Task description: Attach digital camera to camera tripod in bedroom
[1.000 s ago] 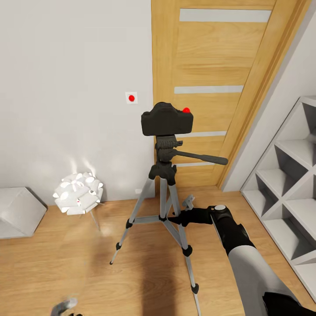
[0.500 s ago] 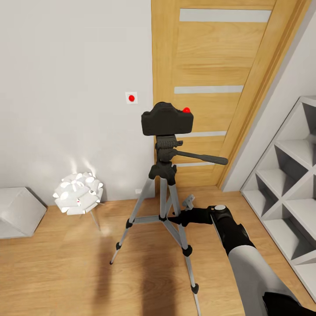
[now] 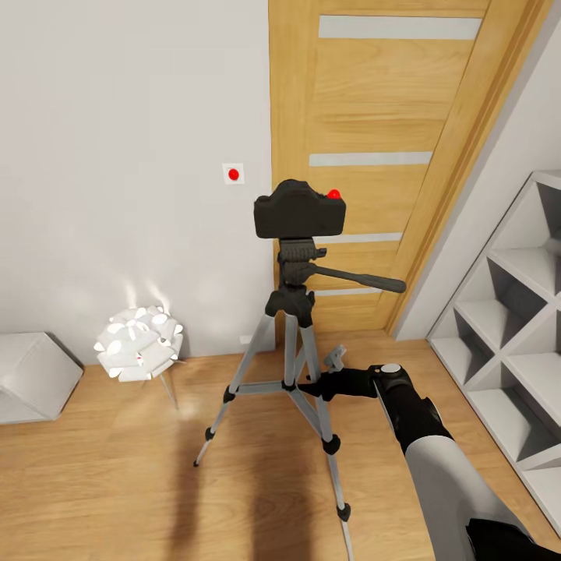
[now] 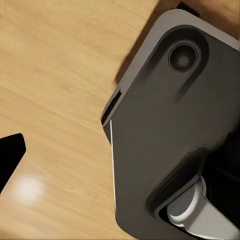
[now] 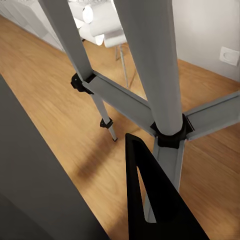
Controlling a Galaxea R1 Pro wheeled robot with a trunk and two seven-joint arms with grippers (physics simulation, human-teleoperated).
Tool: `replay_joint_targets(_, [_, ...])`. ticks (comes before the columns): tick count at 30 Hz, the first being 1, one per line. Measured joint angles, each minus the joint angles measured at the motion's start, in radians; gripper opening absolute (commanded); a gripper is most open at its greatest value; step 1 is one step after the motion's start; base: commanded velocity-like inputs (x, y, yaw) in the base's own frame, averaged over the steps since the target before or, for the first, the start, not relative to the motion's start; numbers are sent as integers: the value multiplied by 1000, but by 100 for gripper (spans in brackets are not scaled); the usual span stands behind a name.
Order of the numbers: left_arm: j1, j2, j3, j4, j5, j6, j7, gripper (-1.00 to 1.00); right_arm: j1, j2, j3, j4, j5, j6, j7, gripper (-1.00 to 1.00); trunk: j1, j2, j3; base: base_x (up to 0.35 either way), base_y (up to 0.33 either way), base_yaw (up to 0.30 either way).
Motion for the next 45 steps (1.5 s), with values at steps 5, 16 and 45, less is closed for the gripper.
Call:
replay_joint_targets(5, [1,-1,0,0,7,-7,1,100,0,0,0,0,-2,1,-2,-100,0,0,0,0,0,0])
replay_joint_targets(16, [1,-4,0,0,44,-9,0,100,1,0,-1,38,27,-1,-2,100,0,1,0,0,0,0])
replay_joint_targets(45, [1,-24,0,0,47,-9,-3,100,0,0,-1,42,28,-8,-3,100,0,1,0,-103,0,0])
